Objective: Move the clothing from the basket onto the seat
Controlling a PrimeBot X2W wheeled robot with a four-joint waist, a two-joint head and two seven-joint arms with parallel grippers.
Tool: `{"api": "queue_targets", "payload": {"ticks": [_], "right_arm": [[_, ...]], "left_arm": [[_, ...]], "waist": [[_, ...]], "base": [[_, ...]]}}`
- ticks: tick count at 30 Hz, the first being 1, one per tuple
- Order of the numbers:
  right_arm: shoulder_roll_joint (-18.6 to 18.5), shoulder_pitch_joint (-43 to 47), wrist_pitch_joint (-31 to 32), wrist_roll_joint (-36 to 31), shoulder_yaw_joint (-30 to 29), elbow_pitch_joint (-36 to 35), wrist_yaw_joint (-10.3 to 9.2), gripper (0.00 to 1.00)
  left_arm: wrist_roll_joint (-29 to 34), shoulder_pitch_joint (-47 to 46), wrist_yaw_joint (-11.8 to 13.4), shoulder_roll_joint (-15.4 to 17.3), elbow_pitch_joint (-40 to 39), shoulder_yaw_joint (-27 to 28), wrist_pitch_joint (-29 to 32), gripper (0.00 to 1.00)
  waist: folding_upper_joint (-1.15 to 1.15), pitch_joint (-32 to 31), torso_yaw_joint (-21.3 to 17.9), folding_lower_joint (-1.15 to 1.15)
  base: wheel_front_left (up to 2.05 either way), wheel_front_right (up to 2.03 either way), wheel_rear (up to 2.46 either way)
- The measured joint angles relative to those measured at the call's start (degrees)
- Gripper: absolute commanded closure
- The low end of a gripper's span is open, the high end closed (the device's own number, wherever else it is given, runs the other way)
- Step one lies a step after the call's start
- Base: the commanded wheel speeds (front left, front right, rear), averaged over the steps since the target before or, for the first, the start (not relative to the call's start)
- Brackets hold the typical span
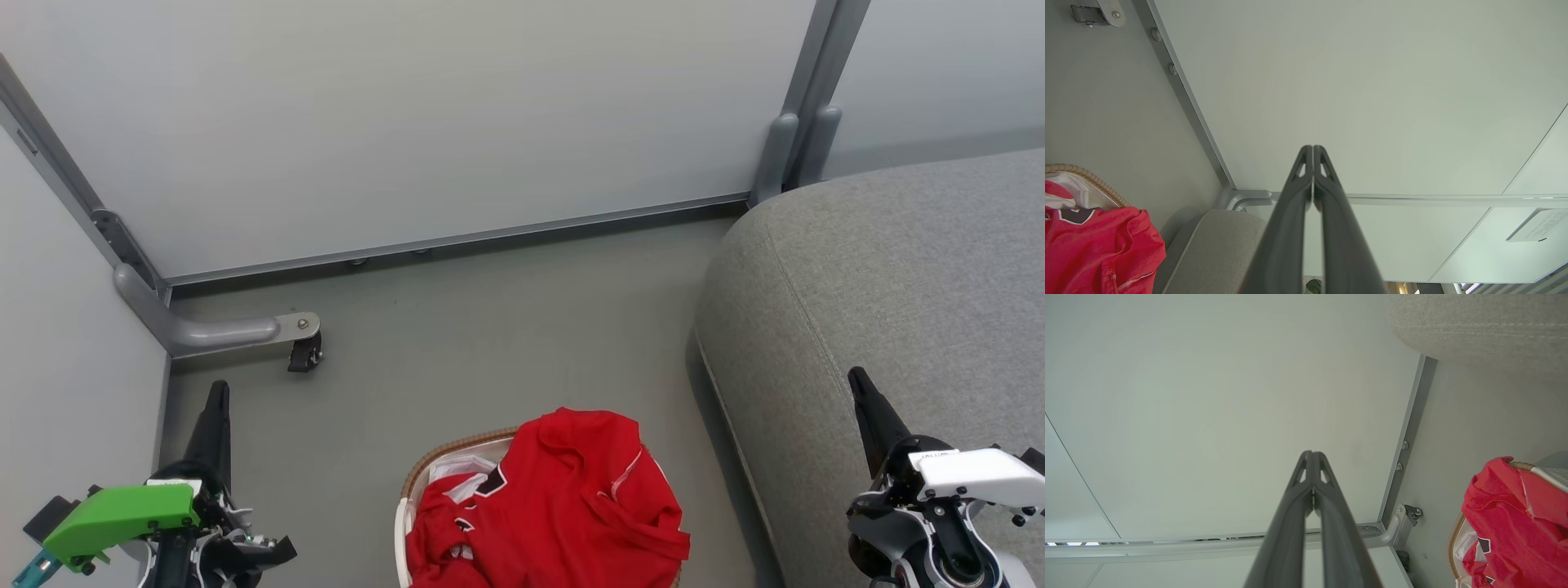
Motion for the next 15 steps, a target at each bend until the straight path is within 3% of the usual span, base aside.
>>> {"api": "queue_targets", "payload": {"ticks": [4, 5, 15], "right_arm": [[0.0, 0.0, 0.0, 0.0, 0.0, 0.0, 0.0, 1.0], [0.1, 0.1, 0.0, 0.0, 0.0, 0.2, 0.0, 0.0], [1.0, 2.5, -1.2, -0.6, 0.7, 3.1, -0.01, 0.0]], "left_arm": [[0.0, 0.0, 0.0, 0.0, 0.0, 0.0, 0.0, 1.0], [0.0, 0.1, 0.0, 0.0, 0.1, 0.0, 0.0, 0.0], [0.1, 2.7, 0.1, -0.7, 3.0, -1.6, -1.4, 0.0]], "waist": [[0.0, 0.0, 0.0, 0.0], [0.0, 0.0, 0.0, 0.0], [0.0, 0.0, 0.0, 0.0]], "base": [[0.0, 0.0, 0.0], [0.0, 0.0, 0.0], [0.0, 0.0, 0.0]]}}
